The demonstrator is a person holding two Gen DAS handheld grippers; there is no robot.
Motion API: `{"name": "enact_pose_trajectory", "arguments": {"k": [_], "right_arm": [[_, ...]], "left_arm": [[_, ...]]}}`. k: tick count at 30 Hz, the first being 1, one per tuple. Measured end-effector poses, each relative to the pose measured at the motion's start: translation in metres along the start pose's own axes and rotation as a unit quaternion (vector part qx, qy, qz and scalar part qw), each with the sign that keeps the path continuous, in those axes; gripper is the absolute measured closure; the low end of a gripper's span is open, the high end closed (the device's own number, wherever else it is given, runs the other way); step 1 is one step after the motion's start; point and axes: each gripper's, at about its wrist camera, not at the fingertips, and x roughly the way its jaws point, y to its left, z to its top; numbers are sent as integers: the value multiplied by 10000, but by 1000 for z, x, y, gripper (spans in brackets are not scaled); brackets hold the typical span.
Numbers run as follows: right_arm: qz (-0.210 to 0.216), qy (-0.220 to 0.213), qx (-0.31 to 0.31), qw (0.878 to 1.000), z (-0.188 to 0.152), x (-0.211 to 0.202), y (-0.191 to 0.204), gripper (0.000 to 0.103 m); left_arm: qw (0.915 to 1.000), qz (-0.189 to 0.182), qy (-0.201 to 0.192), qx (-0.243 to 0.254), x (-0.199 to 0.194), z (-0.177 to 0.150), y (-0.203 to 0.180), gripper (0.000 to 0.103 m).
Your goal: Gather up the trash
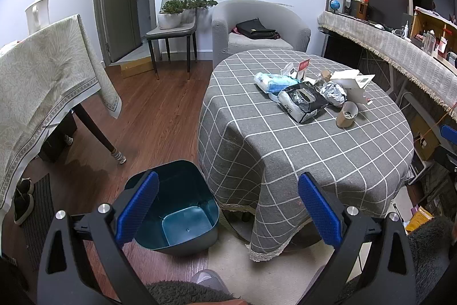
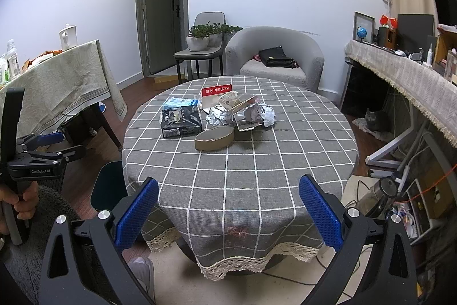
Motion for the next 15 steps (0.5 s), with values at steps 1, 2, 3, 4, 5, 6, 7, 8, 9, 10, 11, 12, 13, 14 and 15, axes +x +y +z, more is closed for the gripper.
{"name": "enact_pose_trajectory", "arguments": {"k": [1, 2, 3, 4, 5, 6, 7, 8, 9, 10, 11, 12, 13, 14, 15], "right_arm": [[6, 0, 1, 10000, 1, -1, 0, 3], [14, 17, 8, 10000, 2, 0, 0, 3], [-42, 54, 6, 10000, 4, 0, 0, 3], [-113, 101, -14, 9999, 5, 1, 1, 3], [-133, 124, -47, 9998, 6, 1, 1, 3], [-139, 120, -70, 9998, 8, 0, 2, 3], [-147, 106, -85, 9998, 10, 0, 2, 3], [-148, 90, -83, 9998, 12, 0, 2, 3], [-129, 81, -72, 9999, 14, 0, 1, 3], [-86, 62, -60, 9999, 17, 0, 1, 3], [-39, 38, -41, 10000, 19, 1, 1, 3], [39, 21, -28, 10000, 22, 2, 1, 3], [85, 20, -29, 10000, 24, 3, 1, 3], [120, 32, -46, 9999, 27, 7, 1, 3], [130, 36, -72, 9999, 29, 9, 3, 3]], "left_arm": [[10000, -23, -1, 8, 0, 1, -1, 4], [10000, -26, 3, 28, -1, 2, -1, 4], [10000, -46, 11, 57, -2, 3, -2, 4], [9999, -76, 12, 69, -2, 3, -3, 4], [9999, -112, -9, 47, -4, 5, -3, 4], [9998, -184, -51, -9, -6, 6, -2, 4], [9995, -285, -88, -55, -7, 8, -2, 4], [9992, -370, -100, -69, -7, 9, -2, 4], [9990, -425, -98, -32, -7, 11, -5, 4], [9991, -416, -103, 35, -8, 13, -8, 4], [9990, -423, -126, 110, -8, 14, -11, 5], [9987, -429, -180, 191, -9, 15, -14, 5], [9985, -407, -242, 259, -10, 17, -17, 5], [9982, -410, -294, 325, -10, 19, -20, 5], [9979, -444, -320, 361, -9, 21, -21, 5]]}}
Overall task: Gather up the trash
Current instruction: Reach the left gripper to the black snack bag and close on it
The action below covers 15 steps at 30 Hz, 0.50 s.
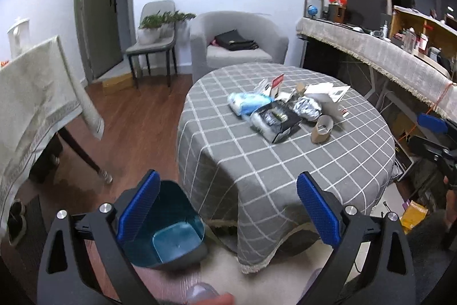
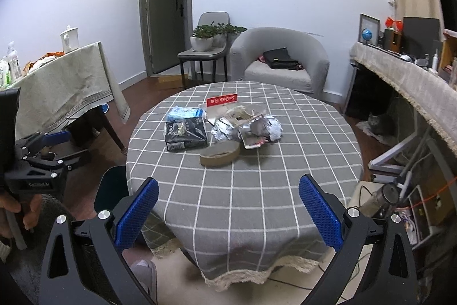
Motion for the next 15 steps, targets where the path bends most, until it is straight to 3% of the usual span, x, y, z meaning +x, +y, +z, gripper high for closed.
{"name": "enact_pose_trajectory", "arguments": {"k": [7, 9, 15], "right_arm": [[188, 175, -217, 9994, 19, 28, 2, 4], [237, 233, -225, 9992, 23, 39, -1, 4], [355, 483, -230, 9979, 28, 75, -14, 4]], "left_arm": [[9994, -324, 54, 113, 25, 15, -1, 6], [9989, -422, 97, 167, 37, 17, -1, 16], [9968, -641, 330, 333, 70, 21, -4, 26]]}}
